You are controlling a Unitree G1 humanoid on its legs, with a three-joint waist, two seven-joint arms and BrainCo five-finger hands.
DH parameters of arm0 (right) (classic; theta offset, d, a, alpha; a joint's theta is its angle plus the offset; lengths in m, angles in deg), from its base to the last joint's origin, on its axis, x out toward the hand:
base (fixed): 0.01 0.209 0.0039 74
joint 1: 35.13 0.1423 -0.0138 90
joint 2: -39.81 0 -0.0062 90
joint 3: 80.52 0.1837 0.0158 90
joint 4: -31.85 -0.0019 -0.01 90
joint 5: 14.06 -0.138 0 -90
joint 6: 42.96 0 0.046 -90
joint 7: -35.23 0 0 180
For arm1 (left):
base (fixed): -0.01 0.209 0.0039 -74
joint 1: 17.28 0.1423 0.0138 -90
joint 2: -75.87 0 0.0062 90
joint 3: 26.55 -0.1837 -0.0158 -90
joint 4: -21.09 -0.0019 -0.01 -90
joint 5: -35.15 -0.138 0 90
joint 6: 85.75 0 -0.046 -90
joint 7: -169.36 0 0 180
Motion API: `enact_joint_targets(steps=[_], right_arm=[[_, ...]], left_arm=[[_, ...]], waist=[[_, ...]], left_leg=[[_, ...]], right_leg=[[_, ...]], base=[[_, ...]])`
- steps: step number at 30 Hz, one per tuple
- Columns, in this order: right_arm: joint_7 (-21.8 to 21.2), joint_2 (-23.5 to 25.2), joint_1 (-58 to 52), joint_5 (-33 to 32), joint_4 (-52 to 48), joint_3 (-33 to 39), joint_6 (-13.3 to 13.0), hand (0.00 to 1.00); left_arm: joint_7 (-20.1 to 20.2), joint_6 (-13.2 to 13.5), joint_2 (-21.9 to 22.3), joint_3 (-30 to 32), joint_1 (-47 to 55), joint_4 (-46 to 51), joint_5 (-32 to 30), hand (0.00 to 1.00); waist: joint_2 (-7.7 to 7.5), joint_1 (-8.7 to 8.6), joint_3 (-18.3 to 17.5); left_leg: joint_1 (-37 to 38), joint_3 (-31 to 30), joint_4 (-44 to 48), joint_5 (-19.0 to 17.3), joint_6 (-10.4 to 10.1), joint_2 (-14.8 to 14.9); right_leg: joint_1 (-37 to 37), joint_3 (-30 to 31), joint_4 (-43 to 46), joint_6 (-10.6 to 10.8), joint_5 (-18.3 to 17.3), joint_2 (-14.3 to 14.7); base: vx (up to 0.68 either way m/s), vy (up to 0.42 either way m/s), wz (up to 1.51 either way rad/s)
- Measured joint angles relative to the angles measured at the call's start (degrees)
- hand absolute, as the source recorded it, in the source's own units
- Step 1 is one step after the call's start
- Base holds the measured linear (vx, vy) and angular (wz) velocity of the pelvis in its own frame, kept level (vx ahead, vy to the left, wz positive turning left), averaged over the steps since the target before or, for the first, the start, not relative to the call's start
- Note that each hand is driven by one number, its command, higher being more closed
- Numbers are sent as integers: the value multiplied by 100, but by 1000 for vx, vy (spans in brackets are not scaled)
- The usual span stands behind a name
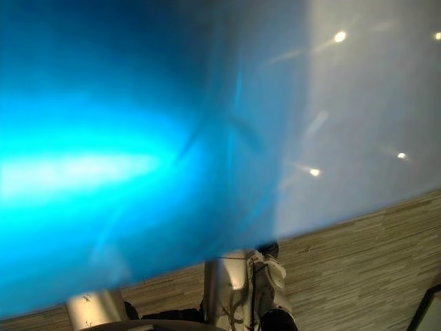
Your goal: Pick up the laundry basket with both hands and put the clothes into the washing machine.
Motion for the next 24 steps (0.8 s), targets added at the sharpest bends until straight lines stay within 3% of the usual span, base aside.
enact_joint_targets(steps=[1, 3, 6, 7, 8, 11, 15, 16, 17, 20, 24], right_arm=[[-1, 0, 0, -95, 99, -41, 0, 0], [-5, 1, 0, -247, 177, -65, 0, 0], [-3, -1, 1, -302, 215, -76, -2, 0], [-3, -3, 1, -346, 209, -109, -18, 0], [2, -2, 1, -422, 209, -159, -15, 0], [11, 8, 0, -414, 181, -172, 8, 0], [47, 9, -22, -398, -51, -164, -3, 0], [53, 12, -28, -397, -107, -160, -8, 0], [74, 16, -51, -389, -197, -136, -8, 0], [206, 67, -50, -318, -307, -5, -21, 0], [305, 128, -52, -7, -283, 109, -53, 0]], left_arm=[[159, -95, -4, -129, -6, -122, -717, 0], [302, -114, 15, -128, -5, -381, -1175, 0], [475, -154, 155, 389, 115, -874, -1356, 0], [519, -216, 286, 958, 271, -1008, -1230, 0], [518, -326, 450, 1606, 447, -1136, -660, 0], [476, -532, 709, 2662, 974, -1344, 262, 0], [108, -496, 1052, 3393, 1742, -1190, 1091, 0], [-34, -366, 1202, 3611, 1990, -996, 1412, 0], [-173, -94, 1436, 3710, 2306, -531, 1843, 0], [-365, 170, 1817, 3657, 3203, 379, 2477, 0], [-535, 332, 2286, 3471, 4704, 1111, 2451, 0]], waist=[[-1, 2, -2], [-1, 7, -2], [-2, -2, -2], [-3, -6, -2], [-4, -8, -1], [-6, -14, 1], [-10, -7, 7], [-10, -3, 12], [-5, 33, 38], [-1, 78, 88], [6, 228, 84]], left_leg=[[0, 4, -18, 0, 0, -1], [0, 0, -36, 1, 0, 0], [0, -6, -34, 1, 0, 1], [0, -9, -30, 1, -1, 2], [0, -17, -29, 1, 0, 2], [0, -59, -26, 4, -5, 0], [2, -151, -17, 27, -40, -11], [4, -205, 0, 39, -58, -21], [44, -249, 14, 68, -96, -37], [380, -307, -130, 103, -99, -160], [1398, -263, -657, 249, -165, -337]], right_leg=[[3, -5, -19, 1, -1, 0], [12, -24, -47, 4, -2, 0], [24, -31, -56, 8, -4, 2], [26, -32, -55, 9, -4, 3], [31, -36, -49, 14, -7, 4], [51, -69, -11, 44, -26, 5], [93, -152, 86, 61, -55, -6], [131, -197, 139, 69, -72, -11], [206, -263, 221, 61, -139, -33], [524, -348, 255, 32, -233, -151], [1493, -490, -55, -7, -314, -251]], base=[[0, 0, 0], [0, 0, 0], [0, 0, 0], [0, 0, 0], [0, 0, 0], [6, 3, 3], [19, -4, 9], [32, -9, 22], [44, -14, 30], [44, -20, 32], [82, -60, 37]])
